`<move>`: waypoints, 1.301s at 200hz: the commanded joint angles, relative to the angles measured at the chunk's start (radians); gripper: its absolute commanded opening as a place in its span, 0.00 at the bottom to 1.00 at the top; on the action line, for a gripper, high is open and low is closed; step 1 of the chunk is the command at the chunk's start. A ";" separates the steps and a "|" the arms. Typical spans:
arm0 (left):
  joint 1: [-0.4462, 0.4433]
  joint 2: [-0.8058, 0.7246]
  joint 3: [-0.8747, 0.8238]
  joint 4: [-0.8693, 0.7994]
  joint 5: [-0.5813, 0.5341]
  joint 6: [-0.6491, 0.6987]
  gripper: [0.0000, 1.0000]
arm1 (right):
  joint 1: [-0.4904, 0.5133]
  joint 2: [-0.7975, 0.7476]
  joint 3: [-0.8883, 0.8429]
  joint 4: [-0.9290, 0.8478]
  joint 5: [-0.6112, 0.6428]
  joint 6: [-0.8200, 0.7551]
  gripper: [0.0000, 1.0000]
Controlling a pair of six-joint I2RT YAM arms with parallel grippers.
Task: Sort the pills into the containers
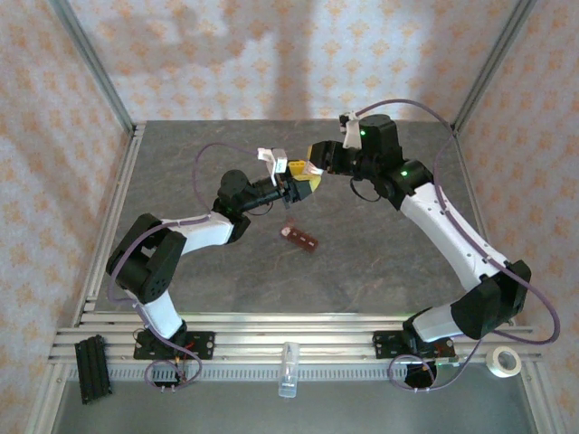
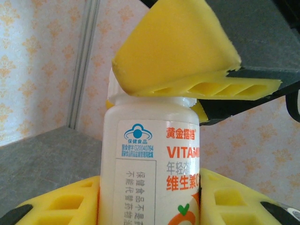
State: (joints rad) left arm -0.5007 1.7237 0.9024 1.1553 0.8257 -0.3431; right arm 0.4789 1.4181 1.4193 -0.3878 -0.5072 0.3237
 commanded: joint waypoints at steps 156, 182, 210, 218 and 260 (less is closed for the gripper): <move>0.003 -0.050 -0.126 0.068 -0.206 0.131 1.00 | 0.064 -0.031 -0.086 0.048 0.453 0.179 0.17; 0.019 -0.081 -0.191 0.066 -0.235 0.138 1.00 | -0.004 -0.019 -0.126 0.057 0.486 0.133 0.17; 0.043 -0.124 -0.252 0.053 -0.314 0.130 1.00 | -0.055 0.021 -0.189 0.118 0.526 0.065 0.17; 0.050 -0.137 -0.264 0.045 -0.335 0.134 1.00 | -0.064 0.040 -0.202 0.136 0.543 0.051 0.17; 0.059 -0.234 -0.303 -0.084 -0.422 0.191 1.00 | -0.086 0.164 -0.221 0.228 0.614 0.007 0.16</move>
State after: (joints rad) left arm -0.4465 1.5620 0.6128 1.1427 0.4854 -0.2138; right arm 0.4000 1.5303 1.2049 -0.2504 0.0189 0.3836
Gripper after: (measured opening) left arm 0.995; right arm 0.365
